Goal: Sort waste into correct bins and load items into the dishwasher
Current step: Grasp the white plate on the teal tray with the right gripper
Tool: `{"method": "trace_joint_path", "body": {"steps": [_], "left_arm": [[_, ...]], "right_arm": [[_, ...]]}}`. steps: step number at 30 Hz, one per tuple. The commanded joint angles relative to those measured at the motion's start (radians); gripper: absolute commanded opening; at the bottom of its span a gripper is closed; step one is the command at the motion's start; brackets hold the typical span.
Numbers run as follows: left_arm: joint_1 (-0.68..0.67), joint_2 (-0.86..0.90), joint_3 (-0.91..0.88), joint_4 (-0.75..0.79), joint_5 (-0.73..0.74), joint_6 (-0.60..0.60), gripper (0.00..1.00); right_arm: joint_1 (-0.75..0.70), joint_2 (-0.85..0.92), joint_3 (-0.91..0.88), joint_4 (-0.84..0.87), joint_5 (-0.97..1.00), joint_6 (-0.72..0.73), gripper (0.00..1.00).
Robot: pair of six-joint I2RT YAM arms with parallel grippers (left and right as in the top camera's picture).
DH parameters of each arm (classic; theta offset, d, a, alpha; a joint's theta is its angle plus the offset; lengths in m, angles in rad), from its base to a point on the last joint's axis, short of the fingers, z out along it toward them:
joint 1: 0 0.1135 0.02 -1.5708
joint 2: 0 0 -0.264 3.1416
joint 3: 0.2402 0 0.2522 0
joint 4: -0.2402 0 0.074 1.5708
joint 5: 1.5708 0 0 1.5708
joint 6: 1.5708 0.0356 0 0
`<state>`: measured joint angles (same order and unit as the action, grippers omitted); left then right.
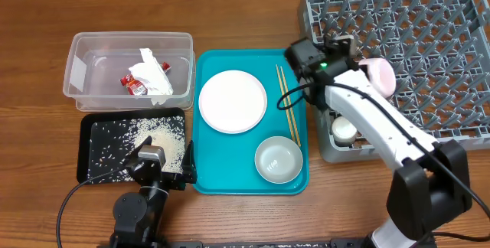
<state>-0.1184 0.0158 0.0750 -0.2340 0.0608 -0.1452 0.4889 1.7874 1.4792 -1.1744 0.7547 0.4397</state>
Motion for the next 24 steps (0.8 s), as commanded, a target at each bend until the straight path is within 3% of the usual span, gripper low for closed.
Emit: {"method": "trace_joint_path", "body": {"steps": [1,4,8,12,15,19,24], "left_arm": [[-0.006,-0.011,-0.005,0.003,0.01,0.018,1.0],[-0.006,-0.011,-0.005,0.003,0.01,0.018,1.0],[-0.006,-0.011,-0.005,0.003,0.01,0.018,1.0],[-0.006,-0.011,-0.005,0.003,0.01,0.019,1.0],[-0.006,-0.011,-0.005,0.003,0.01,0.018,1.0],[-0.006,-0.011,-0.005,0.003,0.01,0.018,1.0],[-0.006,-0.011,-0.005,0.003,0.01,0.018,1.0]], "right_arm": [[0.039,-0.085,0.059,-0.01,-0.498,-0.033,0.63],[0.061,-0.087,0.053,-0.009,-0.805,-0.122,0.63],[0.097,-0.085,-0.002,0.081,-0.958,-0.134,0.66],[0.129,-0.069,-0.068,0.282,-0.944,-0.122,0.63],[0.133,-0.036,-0.15,0.425,-0.835,-0.013,0.6],[0.121,0.038,-0.201,0.518,-0.747,0.072,0.6],[0.105,0.116,-0.204,0.568,-0.748,0.134,0.53]]}}
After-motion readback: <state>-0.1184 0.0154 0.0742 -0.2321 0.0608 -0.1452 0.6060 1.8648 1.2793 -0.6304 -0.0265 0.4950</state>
